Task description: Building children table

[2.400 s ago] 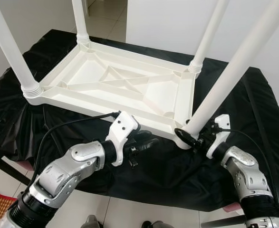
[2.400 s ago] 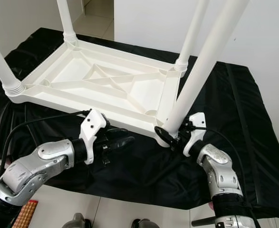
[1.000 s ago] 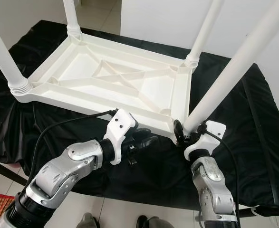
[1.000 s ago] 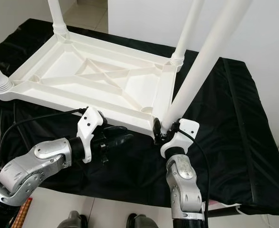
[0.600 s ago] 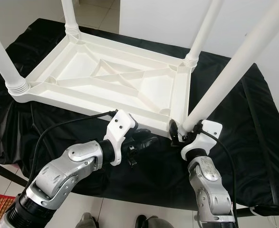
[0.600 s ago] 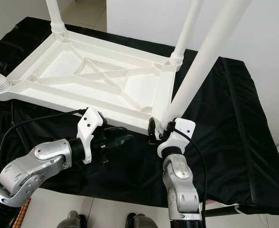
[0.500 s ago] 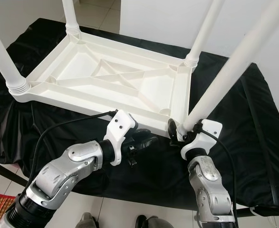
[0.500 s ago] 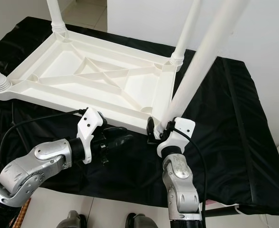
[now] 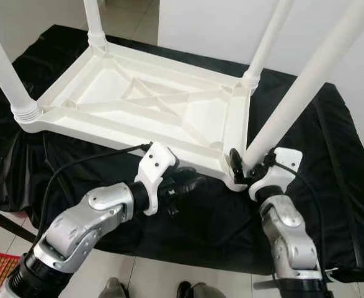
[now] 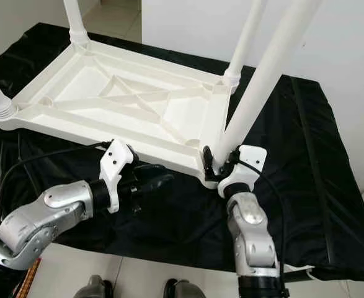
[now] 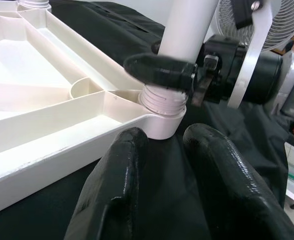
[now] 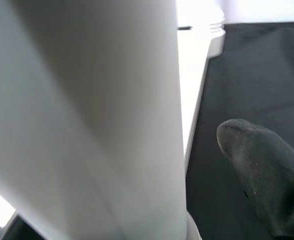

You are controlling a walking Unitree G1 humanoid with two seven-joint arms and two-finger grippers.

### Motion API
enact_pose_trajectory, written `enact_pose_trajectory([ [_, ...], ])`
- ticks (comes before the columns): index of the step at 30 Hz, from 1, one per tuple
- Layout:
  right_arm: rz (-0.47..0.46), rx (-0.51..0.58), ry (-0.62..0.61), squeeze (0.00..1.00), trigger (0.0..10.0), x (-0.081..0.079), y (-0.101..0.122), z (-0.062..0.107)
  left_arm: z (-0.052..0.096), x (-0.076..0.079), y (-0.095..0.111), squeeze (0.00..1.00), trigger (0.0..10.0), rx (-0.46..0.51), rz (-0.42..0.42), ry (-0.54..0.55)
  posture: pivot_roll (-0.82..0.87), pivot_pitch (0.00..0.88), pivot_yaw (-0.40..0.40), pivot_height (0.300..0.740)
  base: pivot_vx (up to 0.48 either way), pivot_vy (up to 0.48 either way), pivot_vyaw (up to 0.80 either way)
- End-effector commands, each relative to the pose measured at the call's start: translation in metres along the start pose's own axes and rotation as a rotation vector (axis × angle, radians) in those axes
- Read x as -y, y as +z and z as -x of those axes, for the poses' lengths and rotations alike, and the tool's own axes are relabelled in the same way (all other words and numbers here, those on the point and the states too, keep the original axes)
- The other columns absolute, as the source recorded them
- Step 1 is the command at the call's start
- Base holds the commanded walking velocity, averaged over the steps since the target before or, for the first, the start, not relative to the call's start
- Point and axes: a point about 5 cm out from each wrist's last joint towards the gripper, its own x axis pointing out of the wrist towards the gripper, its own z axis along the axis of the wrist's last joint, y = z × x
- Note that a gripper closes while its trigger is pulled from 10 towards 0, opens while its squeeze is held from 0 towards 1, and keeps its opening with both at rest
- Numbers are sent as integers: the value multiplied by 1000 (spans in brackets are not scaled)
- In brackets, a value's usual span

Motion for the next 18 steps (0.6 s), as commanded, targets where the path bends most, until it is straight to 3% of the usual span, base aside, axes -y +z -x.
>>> enact_pose_trajectory([
  [1,-5,-6,58,0,10000,4,-1,0,0,5,2,0,10000,3,-4,-80,154,152,-115,740,0,0,0],
  [4,-1,-9,90,0,10000,4,-1,-1,0,5,2,0,10000,6,-3,-85,154,152,-115,740,0,0,0],
  [10,24,-29,373,0,10000,5,-1,-2,1,4,2,0,10000,2,-4,-86,152,157,-105,740,0,0,0],
  [18,50,-61,483,0,10000,18,-9,-13,2,4,2,0,10000,-2,3,-85,163,157,-91,740,0,0,0],
])
